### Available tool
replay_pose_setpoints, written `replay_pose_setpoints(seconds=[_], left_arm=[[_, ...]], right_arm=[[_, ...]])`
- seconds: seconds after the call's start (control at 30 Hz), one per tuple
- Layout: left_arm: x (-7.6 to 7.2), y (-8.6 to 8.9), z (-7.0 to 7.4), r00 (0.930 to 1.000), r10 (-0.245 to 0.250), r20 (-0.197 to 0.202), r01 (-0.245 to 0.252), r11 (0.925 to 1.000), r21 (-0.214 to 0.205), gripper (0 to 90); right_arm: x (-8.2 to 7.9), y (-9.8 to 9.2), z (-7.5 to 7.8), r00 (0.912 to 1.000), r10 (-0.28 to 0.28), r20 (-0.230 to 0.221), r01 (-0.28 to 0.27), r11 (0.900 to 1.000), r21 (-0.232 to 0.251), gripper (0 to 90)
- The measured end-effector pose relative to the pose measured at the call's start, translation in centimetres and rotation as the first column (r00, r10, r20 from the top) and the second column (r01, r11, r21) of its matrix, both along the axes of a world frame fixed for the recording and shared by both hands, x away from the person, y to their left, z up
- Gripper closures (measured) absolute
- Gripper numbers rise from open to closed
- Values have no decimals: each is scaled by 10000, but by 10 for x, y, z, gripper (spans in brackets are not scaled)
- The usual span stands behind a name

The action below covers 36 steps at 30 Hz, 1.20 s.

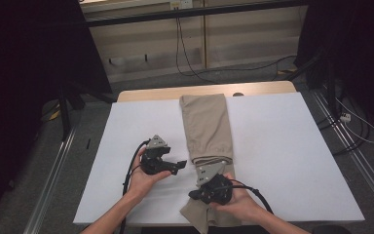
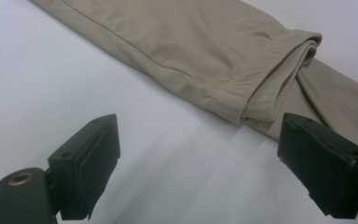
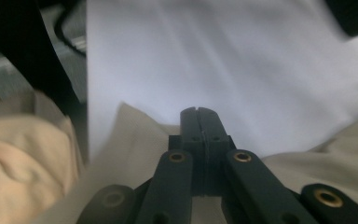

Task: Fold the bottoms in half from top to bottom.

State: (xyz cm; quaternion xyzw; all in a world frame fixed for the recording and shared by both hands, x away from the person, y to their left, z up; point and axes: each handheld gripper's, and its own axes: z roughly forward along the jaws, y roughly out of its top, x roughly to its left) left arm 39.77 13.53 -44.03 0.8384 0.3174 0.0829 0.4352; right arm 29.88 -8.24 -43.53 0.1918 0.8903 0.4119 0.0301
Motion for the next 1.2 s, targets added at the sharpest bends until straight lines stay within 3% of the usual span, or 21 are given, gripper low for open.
replay_pose_setpoints(seconds=[0.1, 0.23, 0.4, 0.5, 0.63, 0.77, 0.9, 1.0, 1.1, 1.2], left_arm=[[-1, -2, -1, 10000, -61, -27, 61, 9999, 103, 136], [-3, -5, -1, 9999, -129, 9, 129, 9996, 232, 140], [-5, -8, -3, 9997, -249, 17, 248, 9993, 295, 143], [-6, -11, -3, 9994, -351, 17, 350, 9986, 386, 144], [-10, -15, -4, 9985, -548, -47, 550, 9969, 559, 159], [-16, -20, -5, 9971, -757, -114, 763, 9949, 663, 175], [-25, -26, -2, 9945, -1027, -195, 1037, 9926, 635, 201], [-33, -30, 1, 9911, -1308, -264, 1324, 9889, 673, 224], [-47, -32, 4, 9847, -1657, -537, 1691, 9834, 654, 276], [-63, -34, 4, 9761, -2039, -747, 2084, 9763, 584, 382]], right_arm=[[-2, -10, 14, 9990, -424, 142, 413, 9969, 673, 900], [-8, -23, 30, 9954, -799, 538, 730, 9901, 1198, 900], [-22, -46, 39, 9916, -1149, 586, 1042, 9813, 1616, 900], [-32, -63, 37, 9888, -1394, 540, 1289, 9779, 1646, 900], [-43, -83, 22, 9871, -1599, 122, 1568, 9782, 1365, 900], [-51, -96, 6, 9849, -1727, -121, 1731, 9836, 507, 900], [-56, -106, -1, 9795, -2006, -185, 2004, 9796, -139, 900], [-58, -109, -5, 9787, -1985, -521, 1966, 9797, -399, 900], [-57, -108, -6, 9792, -1884, -750, 1859, 9818, -385, 780], [-50, -109, 0, 9698, -2331, -713, 2336, 9723, -17, 694]])
